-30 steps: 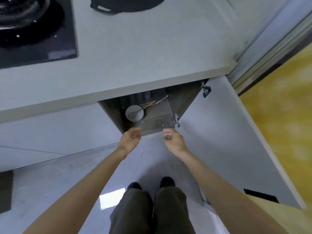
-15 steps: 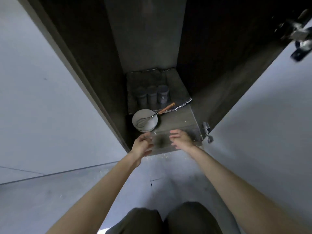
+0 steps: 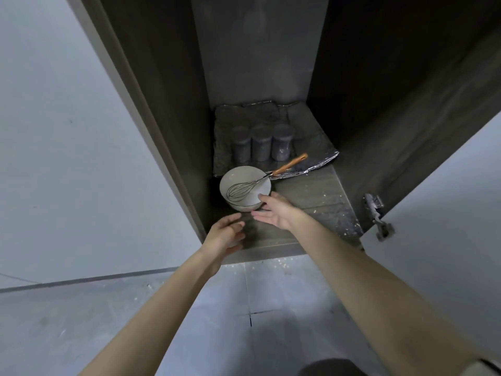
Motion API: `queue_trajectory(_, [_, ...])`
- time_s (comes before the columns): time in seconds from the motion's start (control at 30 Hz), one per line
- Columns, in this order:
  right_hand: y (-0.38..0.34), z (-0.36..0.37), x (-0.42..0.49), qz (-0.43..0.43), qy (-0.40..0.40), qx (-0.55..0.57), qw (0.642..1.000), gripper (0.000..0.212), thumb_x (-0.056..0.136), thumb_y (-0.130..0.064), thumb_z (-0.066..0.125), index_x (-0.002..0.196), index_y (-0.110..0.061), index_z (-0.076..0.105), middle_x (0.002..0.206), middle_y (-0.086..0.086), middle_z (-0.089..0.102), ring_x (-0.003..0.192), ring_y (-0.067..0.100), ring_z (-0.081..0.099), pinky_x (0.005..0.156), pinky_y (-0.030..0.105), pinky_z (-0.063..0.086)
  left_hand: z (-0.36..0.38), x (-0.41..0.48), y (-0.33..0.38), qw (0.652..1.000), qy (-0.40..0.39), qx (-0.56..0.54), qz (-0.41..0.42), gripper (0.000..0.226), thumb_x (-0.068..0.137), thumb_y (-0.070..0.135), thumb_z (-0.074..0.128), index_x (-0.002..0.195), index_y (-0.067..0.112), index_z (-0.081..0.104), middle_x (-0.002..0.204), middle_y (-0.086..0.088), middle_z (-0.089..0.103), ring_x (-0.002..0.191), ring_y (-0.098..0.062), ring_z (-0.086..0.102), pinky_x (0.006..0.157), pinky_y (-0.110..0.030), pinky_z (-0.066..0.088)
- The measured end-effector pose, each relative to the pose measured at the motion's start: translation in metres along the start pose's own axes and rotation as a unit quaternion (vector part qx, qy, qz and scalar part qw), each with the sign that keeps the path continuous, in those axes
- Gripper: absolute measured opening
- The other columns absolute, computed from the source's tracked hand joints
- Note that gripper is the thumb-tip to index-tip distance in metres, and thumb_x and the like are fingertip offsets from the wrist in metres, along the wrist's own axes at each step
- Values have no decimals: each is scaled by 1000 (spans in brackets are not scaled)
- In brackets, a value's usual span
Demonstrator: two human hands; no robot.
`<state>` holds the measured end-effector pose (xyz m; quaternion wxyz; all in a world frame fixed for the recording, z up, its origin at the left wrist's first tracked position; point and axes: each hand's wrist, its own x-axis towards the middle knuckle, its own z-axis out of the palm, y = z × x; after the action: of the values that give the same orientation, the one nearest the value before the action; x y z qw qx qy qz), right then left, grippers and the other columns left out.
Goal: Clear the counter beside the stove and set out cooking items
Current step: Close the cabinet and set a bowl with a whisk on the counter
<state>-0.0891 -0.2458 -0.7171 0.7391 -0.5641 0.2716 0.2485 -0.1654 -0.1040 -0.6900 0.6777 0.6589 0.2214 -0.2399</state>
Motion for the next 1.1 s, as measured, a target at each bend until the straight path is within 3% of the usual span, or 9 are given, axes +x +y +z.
queue_trajectory(0.2, [6, 12, 15, -22, 50, 49, 997, 50, 96, 3, 41, 143, -12, 30, 134, 32, 48, 115, 45, 56, 93, 48, 49, -8, -10, -4, 1000, -15, 0, 2, 30, 98, 16, 53, 125, 26, 53, 120, -1, 61, 111, -20, 59, 86, -32, 48])
queue_trajectory(0.37, [8, -2, 7, -20, 54, -15, 998, 43, 96, 2, 38, 138, -10, 36, 133, 28, 51, 111, 45, 58, 91, 49, 50, -6, -14, 3, 995, 3, 60, 83, 29, 97, 15, 53, 126, 21, 53, 101, 0, 63, 91, -12, 61, 71, -20, 52])
queue_trajectory(0.53, [10, -42, -29, -10, 31, -93, 995, 49, 95, 3, 41, 142, -11, 36, 124, 27, 56, 99, 41, 61, 88, 45, 53, 8, -7, 12, 943, 41, 229, 239, 45, 89, 13, 64, 132, 21, 51, 122, 2, 58, 102, -11, 56, 83, -16, 42])
queue_trajectory(0.6, [11, -58, -45, -12, 18, -127, 992, 53, 92, 4, 43, 143, -12, 38, 114, 24, 59, 96, 40, 63, 84, 41, 55, 14, 2, 14, 920, 58, 275, 274, 55, 85, 20, 69, 136, 24, 48, 133, 1, 53, 120, -17, 49, 98, -25, 40])
queue_trajectory(0.73, [9, -80, -75, -26, -5, -183, 983, 52, 91, 5, 44, 138, -17, 46, 113, 17, 63, 97, 35, 65, 80, 37, 57, 29, 19, 17, 918, 34, 333, 215, 87, 76, 36, 78, 148, 27, 31, 151, -7, 33, 139, -28, 29, 115, -47, 26])
queue_trajectory(0.83, [9, -90, -95, -35, -31, -210, 977, 45, 91, 3, 44, 130, -17, 53, 104, 7, 68, 90, 27, 68, 80, 35, 59, 39, 21, 16, 940, -41, 303, 153, 100, 69, 34, 84, 150, 25, 26, 148, -3, 38, 134, -20, 38, 111, -35, 33])
queue_trajectory(0.9, [8, -96, -106, -39, -50, -229, 971, 43, 90, 2, 45, 126, -18, 57, 103, 4, 69, 88, 24, 69, 78, 33, 60, 43, 18, 16, 948, -66, 279, 139, 94, 68, 28, 85, 146, 22, 33, 136, 2, 48, 118, -12, 47, 99, -24, 39])
queue_trajectory(1.0, [4, -98, -118, -44, -62, -243, 967, 41, 90, 2, 46, 123, -20, 58, 108, 6, 67, 90, 24, 68, 77, 32, 60, 43, 9, 18, 948, -78, 272, 142, 81, 65, 23, 88, 136, 23, 48, 121, 7, 54, 104, -8, 52, 85, -19, 42])
queue_trajectory(1.1, [-4, -96, -139, -30, -69, -244, 967, 41, 91, 0, 48, 121, -26, 58, 109, 3, 68, 90, 24, 70, 74, 29, 60, 39, -12, 27, 959, -94, 241, 112, 52, 62, 22, 89, 107, 27, 64, 101, 11, 66, 91, -6, 63, 72, -16, 50])
